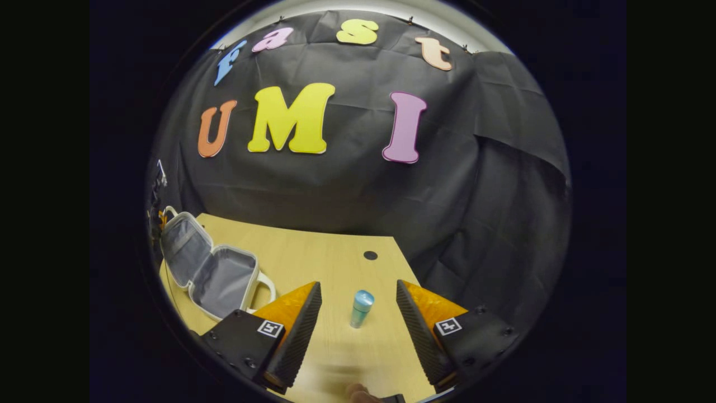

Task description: First open the suitcase, pack the skin care products into it, and then close the suitcase.

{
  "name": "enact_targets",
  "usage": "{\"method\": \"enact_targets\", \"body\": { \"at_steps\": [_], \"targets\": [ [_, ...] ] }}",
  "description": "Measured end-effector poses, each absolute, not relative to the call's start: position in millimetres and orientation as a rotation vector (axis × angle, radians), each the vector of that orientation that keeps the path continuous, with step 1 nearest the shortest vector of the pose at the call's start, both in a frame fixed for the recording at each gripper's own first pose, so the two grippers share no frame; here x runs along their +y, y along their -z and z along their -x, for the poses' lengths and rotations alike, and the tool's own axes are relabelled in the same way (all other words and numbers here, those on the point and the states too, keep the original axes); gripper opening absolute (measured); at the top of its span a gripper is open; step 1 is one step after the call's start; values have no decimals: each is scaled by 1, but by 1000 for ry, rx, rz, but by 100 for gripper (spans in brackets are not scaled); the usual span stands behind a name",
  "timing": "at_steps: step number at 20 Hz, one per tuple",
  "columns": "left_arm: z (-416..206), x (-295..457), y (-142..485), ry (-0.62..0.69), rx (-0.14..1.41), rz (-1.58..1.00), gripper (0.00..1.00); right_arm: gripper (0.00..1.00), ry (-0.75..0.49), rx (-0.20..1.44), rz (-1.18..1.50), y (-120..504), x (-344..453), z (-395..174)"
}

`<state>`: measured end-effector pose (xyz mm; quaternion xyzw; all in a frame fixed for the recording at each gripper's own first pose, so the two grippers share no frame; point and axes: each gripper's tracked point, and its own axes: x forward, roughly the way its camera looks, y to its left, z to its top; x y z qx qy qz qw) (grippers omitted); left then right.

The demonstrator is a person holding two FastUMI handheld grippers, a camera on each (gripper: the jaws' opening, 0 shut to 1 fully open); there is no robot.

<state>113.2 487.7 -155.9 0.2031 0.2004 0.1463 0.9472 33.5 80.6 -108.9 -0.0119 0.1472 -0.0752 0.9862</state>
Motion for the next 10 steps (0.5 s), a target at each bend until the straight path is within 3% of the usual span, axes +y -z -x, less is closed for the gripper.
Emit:
{"method": "enact_targets", "body": {
  "at_steps": [10],
  "targets": [
    [-120,523,259,-237,582,-133,3,80,181,374,56,127,75,-27]
  ]
}}
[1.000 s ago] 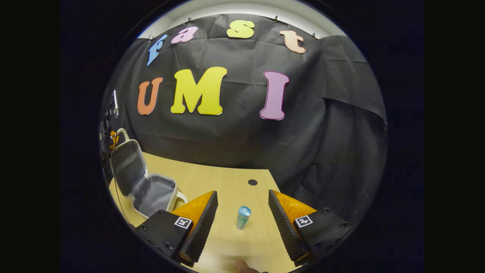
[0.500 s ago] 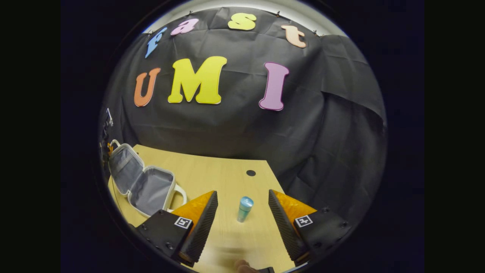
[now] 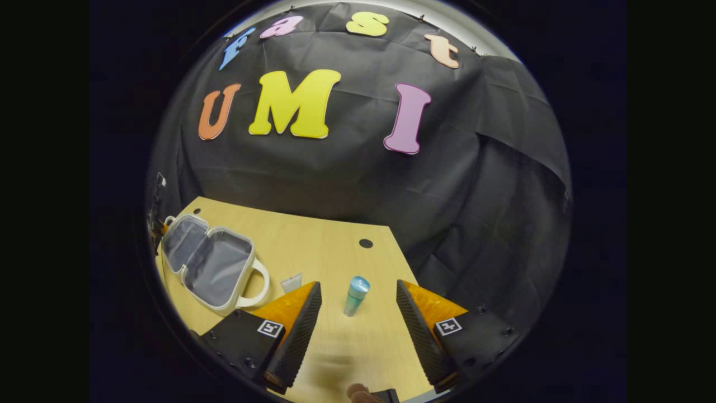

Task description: First open the suitcase, pack the skin care products into it, and then close the suitcase.

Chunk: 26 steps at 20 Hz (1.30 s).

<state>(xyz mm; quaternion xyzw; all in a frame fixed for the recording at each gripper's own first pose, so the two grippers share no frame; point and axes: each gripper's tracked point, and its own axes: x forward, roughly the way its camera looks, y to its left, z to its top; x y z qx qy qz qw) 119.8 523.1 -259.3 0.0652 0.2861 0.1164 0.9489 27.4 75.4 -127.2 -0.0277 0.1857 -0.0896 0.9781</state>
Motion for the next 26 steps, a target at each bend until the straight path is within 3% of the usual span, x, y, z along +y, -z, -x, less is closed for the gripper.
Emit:
{"method": "enact_targets", "body": {
  "at_steps": [4,8,9,10,12,18,26],
  "targets": [
    [-117,524,267,-222,602,-125,10,78,201,396,38,134,69,-23],
    [-106,540,259,-284,578,-113,60,80,186,397,55,136,67,-21],
    [-100,536,256,-294,573,-93,66,80,183,393,64,137,65,-20],
    [-95,534,250,-301,557,-72,83,80,178,386,63,135,63,-19],
    [-82,522,237,-310,518,-33,96,80,176,378,51,136,54,-16],
    [-61,434,213,-258,462,27,100,80,114,403,53,153,51,-21],
    [-67,241,168,3,358,23,100,80,61,406,60,161,26,-35]
  ]
}}
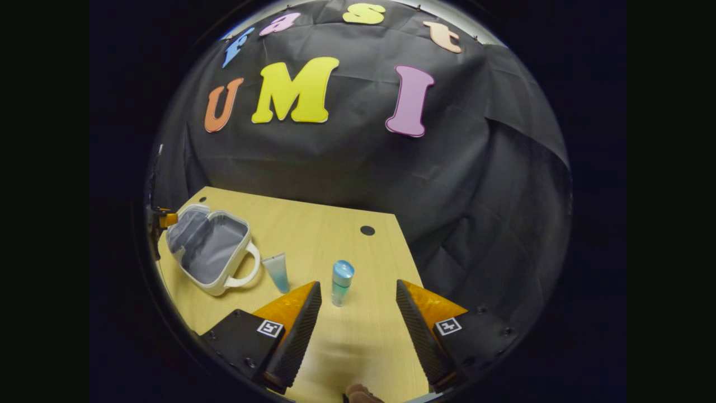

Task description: First open the suitcase, pack the skin care products into it, and then close the suitcase.

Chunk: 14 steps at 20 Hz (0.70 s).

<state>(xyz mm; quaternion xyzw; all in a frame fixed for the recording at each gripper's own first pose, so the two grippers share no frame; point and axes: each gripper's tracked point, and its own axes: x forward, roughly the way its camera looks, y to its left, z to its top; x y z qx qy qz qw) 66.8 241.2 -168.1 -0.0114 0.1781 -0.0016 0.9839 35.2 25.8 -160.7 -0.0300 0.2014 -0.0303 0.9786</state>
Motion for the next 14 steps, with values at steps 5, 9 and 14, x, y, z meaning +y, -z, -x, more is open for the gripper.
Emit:
{"method": "enact_targets", "body": {
  "at_steps": [5,9,14],
  "targets": [
    [-72,128,162,175,346,16,100,80,52,411,61,165,5,-42],
    [-74,51,176,290,352,-17,100,78,50,420,81,170,-10,-42],
    [-79,-32,204,448,384,-65,99,80,65,443,106,181,-35,-38]
  ]
}}
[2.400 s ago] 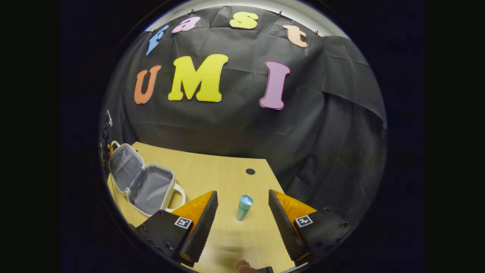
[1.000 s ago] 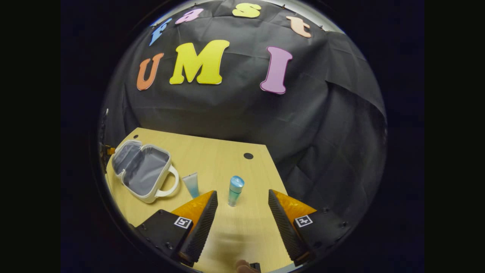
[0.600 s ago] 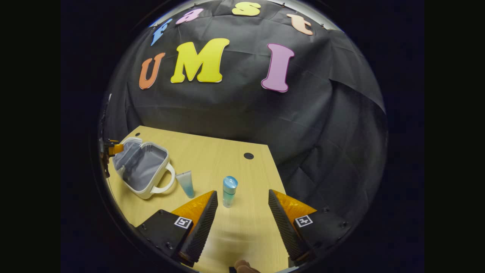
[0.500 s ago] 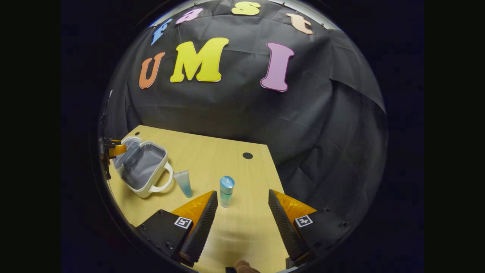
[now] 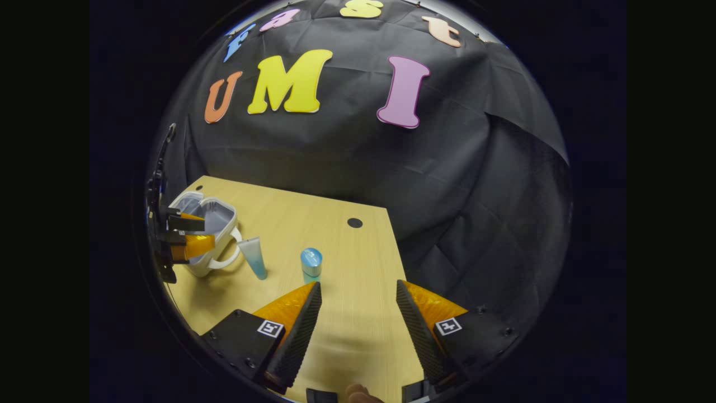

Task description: First open the suitcase, pack the skin care products into it, and then close the suitcase.

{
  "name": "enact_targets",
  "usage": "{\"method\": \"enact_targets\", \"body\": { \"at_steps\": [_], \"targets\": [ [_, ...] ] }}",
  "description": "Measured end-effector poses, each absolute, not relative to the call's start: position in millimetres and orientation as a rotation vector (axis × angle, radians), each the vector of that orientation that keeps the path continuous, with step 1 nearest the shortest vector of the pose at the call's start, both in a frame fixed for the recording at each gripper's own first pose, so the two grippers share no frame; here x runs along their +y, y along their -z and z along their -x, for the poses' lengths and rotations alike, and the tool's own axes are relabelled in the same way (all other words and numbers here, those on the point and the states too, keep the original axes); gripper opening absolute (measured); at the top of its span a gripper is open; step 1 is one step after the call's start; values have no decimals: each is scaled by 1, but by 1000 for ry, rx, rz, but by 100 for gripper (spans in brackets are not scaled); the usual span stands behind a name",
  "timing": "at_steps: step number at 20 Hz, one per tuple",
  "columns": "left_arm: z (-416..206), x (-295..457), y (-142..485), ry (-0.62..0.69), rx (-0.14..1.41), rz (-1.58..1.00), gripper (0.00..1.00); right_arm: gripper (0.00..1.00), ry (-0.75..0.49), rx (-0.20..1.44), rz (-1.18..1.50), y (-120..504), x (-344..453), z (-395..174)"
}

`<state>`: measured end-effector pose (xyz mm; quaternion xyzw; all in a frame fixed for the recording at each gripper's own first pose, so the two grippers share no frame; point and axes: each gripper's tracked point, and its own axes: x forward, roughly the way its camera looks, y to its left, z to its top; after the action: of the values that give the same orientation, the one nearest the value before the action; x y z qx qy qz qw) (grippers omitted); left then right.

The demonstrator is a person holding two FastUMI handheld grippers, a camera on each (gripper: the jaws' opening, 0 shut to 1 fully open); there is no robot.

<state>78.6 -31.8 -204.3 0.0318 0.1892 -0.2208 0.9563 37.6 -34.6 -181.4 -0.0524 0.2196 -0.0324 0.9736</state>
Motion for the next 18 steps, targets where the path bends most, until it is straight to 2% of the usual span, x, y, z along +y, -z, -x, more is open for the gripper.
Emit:
{"method": "enact_targets", "body": {
  "at_steps": [3,7,9,13,14,16,17,18],
  "targets": [
    [-93,-64,228,503,400,-84,99,80,81,456,124,189,-49,-36],
    [-123,-90,255,492,399,-125,99,80,75,490,146,207,-59,-34],
    [-134,-99,265,478,397,-118,96,78,66,504,160,216,-61,-36],
    [-150,-106,285,432,413,-123,84,80,14,505,150,226,-53,-46],
    [-152,-106,291,413,425,-123,85,80,-5,502,139,229,-48,-50],
    [-154,-104,304,378,458,-120,66,80,-44,494,122,232,-39,-61],
    [-153,-105,308,371,475,-109,67,80,-62,489,114,231,-35,-68],
    [-149,-105,308,370,486,-99,57,80,-77,484,106,231,-29,-74]
  ]
}}
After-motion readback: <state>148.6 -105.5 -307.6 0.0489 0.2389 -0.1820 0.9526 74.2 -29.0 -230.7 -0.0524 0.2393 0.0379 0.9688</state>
